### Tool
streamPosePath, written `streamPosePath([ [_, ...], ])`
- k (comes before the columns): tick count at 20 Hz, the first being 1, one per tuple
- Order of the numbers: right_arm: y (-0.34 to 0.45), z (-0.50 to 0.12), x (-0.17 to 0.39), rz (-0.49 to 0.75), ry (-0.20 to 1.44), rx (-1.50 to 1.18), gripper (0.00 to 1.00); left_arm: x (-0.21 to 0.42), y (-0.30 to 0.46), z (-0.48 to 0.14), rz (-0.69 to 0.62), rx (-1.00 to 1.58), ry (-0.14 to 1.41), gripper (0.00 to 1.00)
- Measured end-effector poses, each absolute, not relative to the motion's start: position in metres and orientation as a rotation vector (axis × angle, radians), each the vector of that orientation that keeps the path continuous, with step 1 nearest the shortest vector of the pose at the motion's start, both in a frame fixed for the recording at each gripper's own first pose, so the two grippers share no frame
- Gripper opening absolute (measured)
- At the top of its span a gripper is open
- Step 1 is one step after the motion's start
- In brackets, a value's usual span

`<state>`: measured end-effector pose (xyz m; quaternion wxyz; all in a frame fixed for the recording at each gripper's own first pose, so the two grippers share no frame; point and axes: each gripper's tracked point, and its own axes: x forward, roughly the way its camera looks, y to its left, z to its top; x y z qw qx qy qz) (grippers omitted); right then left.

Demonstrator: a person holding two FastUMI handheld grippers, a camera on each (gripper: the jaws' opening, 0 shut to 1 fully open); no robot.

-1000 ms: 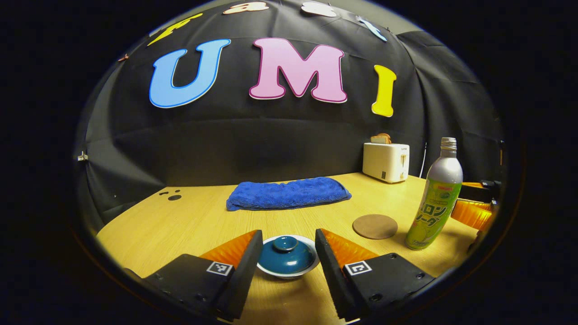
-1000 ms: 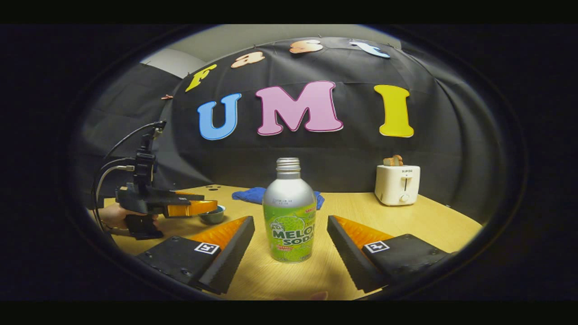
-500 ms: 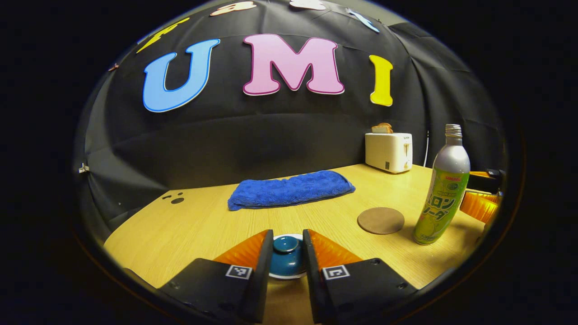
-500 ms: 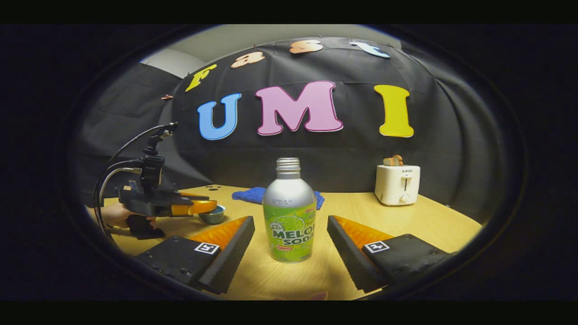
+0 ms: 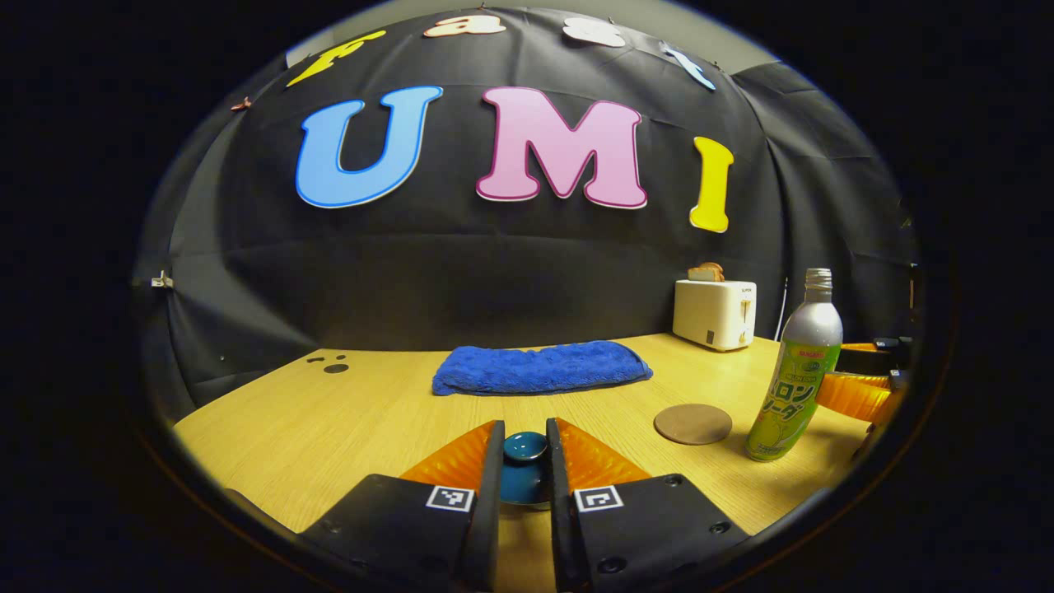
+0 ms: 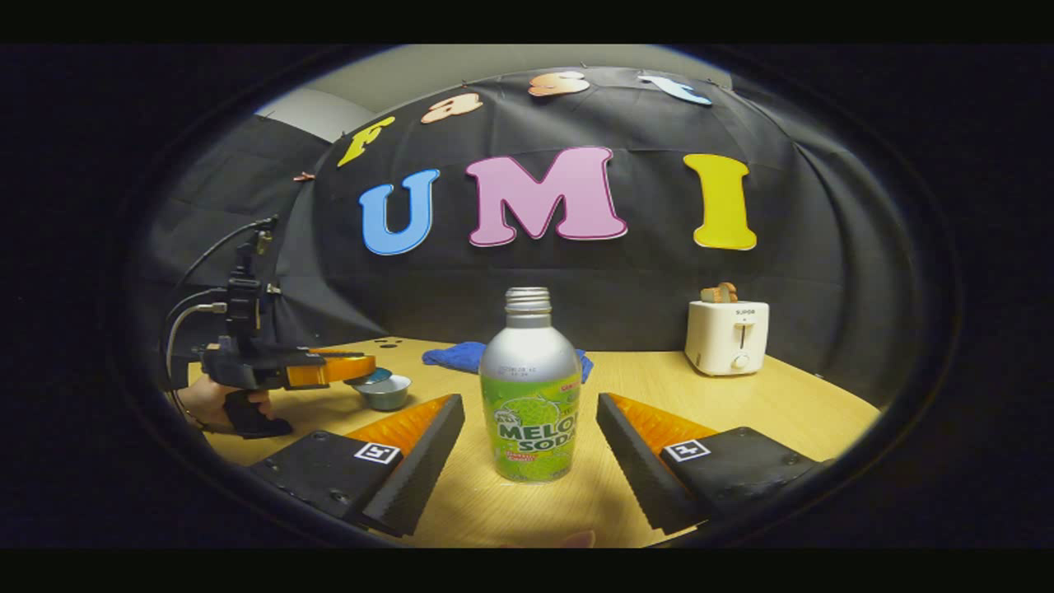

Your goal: Open the teacup lid with one hand, grasp the water bottle and pour water into the teacup with the other hand; after pouring, place the water bottle on the coaster and then close the teacup lid.

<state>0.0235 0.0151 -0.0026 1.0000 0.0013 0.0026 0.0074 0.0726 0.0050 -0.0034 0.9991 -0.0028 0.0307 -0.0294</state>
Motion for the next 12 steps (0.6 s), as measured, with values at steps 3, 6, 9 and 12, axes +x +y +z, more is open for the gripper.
streamPosePath([
  [3, 0.014, -0.003, 0.034, -0.009, 0.006, 0.002, 1.00, 0.053, 0.023, 0.024, -0.022, -0.093, -0.022, 0.33],
  [6, 0.012, -0.004, 0.041, -0.033, 0.006, 0.002, 1.00, 0.032, 0.038, 0.043, -0.010, -0.180, -0.082, 0.30],
  [9, 0.016, -0.004, 0.047, -0.029, 0.008, 0.001, 0.98, 0.018, 0.050, 0.048, -0.006, -0.210, -0.107, 0.30],
  [12, 0.015, -0.004, 0.051, -0.028, 0.008, 0.001, 0.85, 0.011, 0.059, 0.047, -0.010, -0.223, -0.115, 0.30],
])
